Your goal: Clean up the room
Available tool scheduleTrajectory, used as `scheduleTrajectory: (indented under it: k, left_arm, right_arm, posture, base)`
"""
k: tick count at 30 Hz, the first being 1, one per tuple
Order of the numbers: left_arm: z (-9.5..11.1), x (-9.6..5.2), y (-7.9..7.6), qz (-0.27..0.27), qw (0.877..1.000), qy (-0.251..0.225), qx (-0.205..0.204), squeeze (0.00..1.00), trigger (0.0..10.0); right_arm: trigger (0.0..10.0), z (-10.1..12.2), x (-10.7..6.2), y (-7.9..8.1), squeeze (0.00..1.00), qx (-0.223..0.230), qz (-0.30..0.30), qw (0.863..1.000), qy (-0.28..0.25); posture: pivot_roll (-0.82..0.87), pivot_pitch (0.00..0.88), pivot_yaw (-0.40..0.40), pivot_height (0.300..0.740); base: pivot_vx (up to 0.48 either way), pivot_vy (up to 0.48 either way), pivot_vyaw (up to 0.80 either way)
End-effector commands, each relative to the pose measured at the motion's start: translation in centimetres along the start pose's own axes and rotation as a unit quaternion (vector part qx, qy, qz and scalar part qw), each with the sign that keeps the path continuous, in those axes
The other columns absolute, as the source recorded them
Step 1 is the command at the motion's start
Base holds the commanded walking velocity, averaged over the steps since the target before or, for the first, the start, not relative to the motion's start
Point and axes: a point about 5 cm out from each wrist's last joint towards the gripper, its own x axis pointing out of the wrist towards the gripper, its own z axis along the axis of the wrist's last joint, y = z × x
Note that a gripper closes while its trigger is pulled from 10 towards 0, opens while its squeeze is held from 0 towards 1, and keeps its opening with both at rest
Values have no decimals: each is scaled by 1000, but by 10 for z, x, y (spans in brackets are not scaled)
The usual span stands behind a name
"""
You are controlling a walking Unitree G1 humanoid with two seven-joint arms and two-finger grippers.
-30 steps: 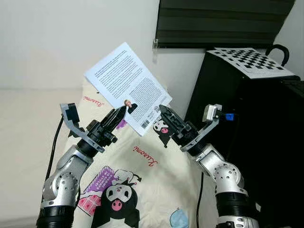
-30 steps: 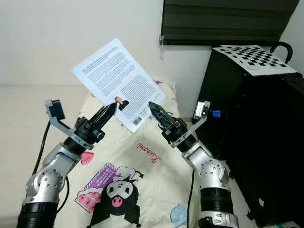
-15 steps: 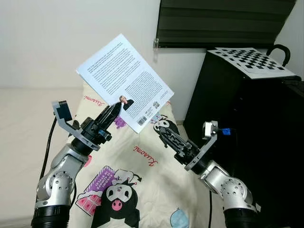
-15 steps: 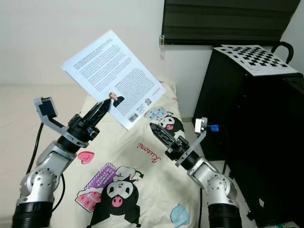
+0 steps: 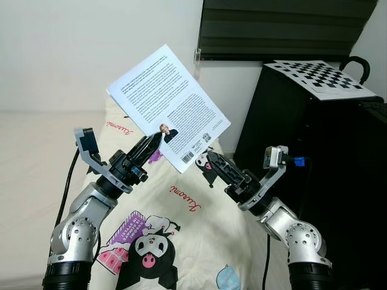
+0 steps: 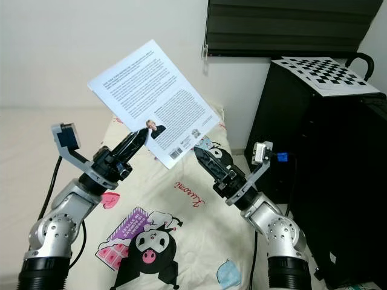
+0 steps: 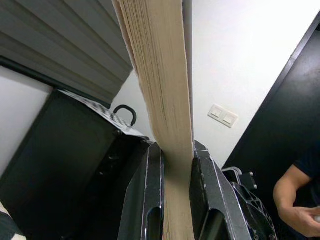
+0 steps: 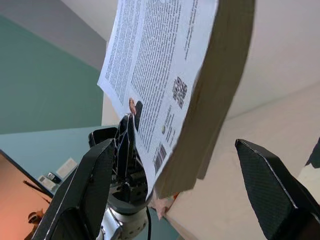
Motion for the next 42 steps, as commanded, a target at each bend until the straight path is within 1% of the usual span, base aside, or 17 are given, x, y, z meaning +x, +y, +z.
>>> scheduleTrajectory:
  k: [1,4,8,9,14,23,27,28,29,35,37,38,39,40,41,42]
  left_arm:
    - [0,5,-10,-33,999,-7,-3,0,10000]
    - [-1,6,-11,-40,999,-4,-7,0,10000]
    - [-2,7,-12,-46,999,-2,-10,0,10000]
    - [-3,6,-13,-48,999,-1,-12,0,10000]
    - [-4,6,-14,-50,999,1,-14,0,10000]
    - [-7,5,-10,-30,999,4,-12,0,10000]
    - [-10,4,-9,-23,999,8,-22,0,10000]
    - [-11,3,-9,-23,999,8,-29,1000,10000]
    - [-13,2,-8,-20,999,13,-34,1000,10000]
    - [-16,0,-3,-3,999,21,-29,1000,10000]
    - [-21,-13,11,33,999,30,-31,1000,10000]
    - [-25,-25,24,75,996,39,-29,1000,10000]
    - [-27,-33,33,103,993,45,-27,1000,10000]
    - [-29,-38,37,119,991,48,-26,1000,10000]
    - [-29,-38,37,119,991,48,-26,1000,10000]
    - [-32,-49,49,166,984,59,-19,1000,10000]
  right_arm:
    - [10000,7,7,5,0,-12,9,1000,-7]
    - [10000,12,10,5,0,-16,10,1000,-23]
    - [10000,14,11,7,0,-16,16,999,-28]
    - [39,16,11,7,0,-17,17,999,-34]
    - [0,19,12,9,0,-18,30,999,-38]
    - [0,21,11,10,0,-19,28,999,-43]
    - [0,21,11,10,0,-23,23,998,-45]
    - [0,22,12,8,0,-27,17,999,-45]
    - [0,21,12,4,0,-36,-1,998,-42]
    - [0,21,12,0,0,-43,-17,998,-40]
    - [0,20,11,-7,0,-54,-43,997,-38]
    - [0,20,9,-13,0,-60,-64,995,-37]
    - [0,19,8,-16,0,-65,-79,994,-37]
    - [0,19,7,-18,0,-67,-86,993,-37]
    - [0,19,7,-18,0,-67,-86,993,-37]
    - [0,18,5,-25,0,-82,-117,989,-32]
  posture:
    - [-50,0,-95,740]
    - [-49,0,-95,740]
    - [-49,0,-95,740]
    - [-50,0,-95,740]
    - [-52,0,-97,740]
    - [-56,0,-103,740]
    - [-56,0,-104,740]
    - [-57,0,-104,740]
    - [-56,0,-104,740]
    - [-56,0,-104,740]
    - [-55,0,-103,740]
    - [-51,0,-102,740]
    - [-51,0,-102,740]
    - [-51,0,-102,740]
    - [-51,0,-102,740]
    - [-50,0,-102,740]
  base:
    - [0,0,0]
    - [0,0,0]
    - [0,0,0]
    - [0,0,0]
    - [0,0,0]
    - [0,0,0]
    - [0,0,0]
    - [0,0,0]
    - [0,0,0]
    - [0,0,0]
    - [0,0,0]
    - [0,0,0]
    - [0,0,0]
    - [0,0,0]
    - [0,0,0]
    - [0,0,0]
